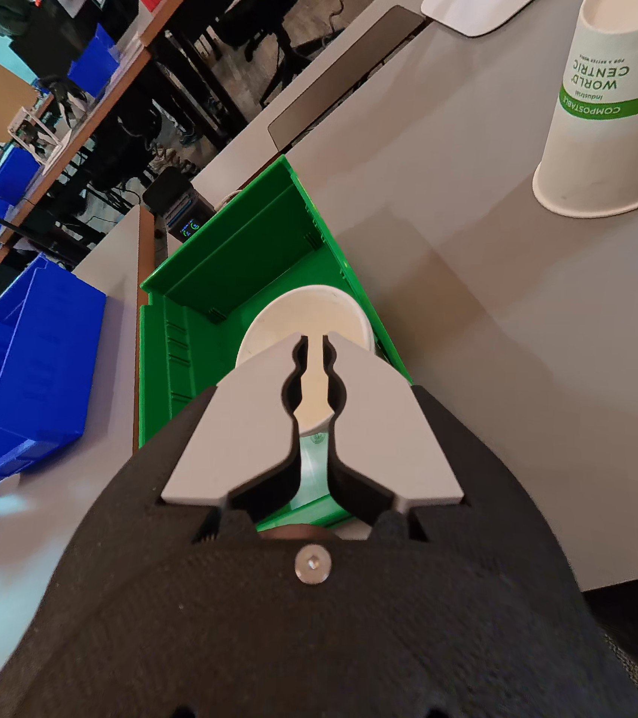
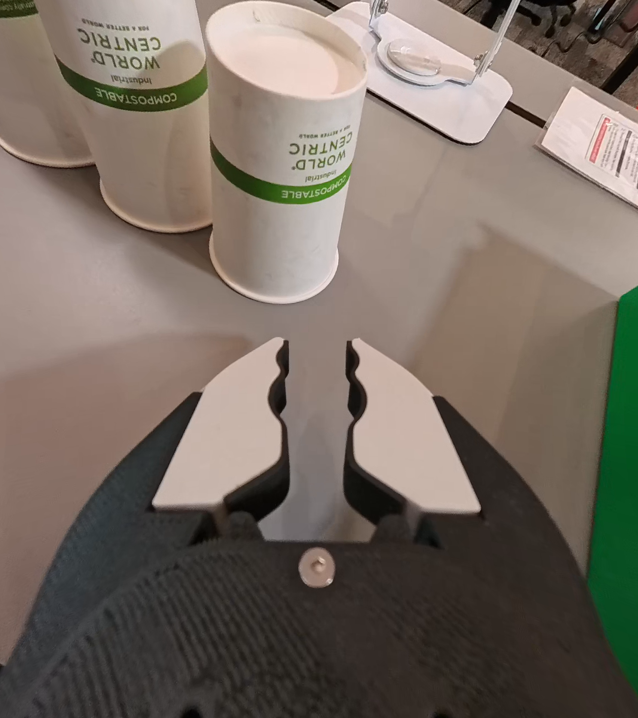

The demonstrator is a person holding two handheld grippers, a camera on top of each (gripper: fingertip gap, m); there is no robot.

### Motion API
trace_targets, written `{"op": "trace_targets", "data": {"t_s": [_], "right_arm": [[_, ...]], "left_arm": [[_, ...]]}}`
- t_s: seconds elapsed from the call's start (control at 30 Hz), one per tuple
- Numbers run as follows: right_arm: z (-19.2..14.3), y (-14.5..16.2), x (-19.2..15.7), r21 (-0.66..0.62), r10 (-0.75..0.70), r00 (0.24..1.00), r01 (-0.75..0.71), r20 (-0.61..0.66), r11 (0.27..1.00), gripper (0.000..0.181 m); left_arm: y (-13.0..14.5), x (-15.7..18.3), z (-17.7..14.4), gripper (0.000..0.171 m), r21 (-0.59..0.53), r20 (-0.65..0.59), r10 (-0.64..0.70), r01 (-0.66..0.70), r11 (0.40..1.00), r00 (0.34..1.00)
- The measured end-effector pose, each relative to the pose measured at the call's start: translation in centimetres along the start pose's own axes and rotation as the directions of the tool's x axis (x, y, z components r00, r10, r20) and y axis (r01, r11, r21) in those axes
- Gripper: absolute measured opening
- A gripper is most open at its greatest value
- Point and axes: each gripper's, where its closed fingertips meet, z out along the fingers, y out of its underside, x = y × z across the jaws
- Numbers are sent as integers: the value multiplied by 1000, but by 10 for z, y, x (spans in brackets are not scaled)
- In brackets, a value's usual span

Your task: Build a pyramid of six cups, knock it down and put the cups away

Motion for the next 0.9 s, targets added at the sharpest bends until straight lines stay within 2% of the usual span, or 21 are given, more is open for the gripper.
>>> {"op": "trace_targets", "data": {"t_s": [0.9], "right_arm": [[1, 0, -1, 0, 20, 1000, -20, 16, 1000, 29]], "left_arm": [[2, 0, 1, 9, -49, 31, 52, -51, 998, 998]]}}
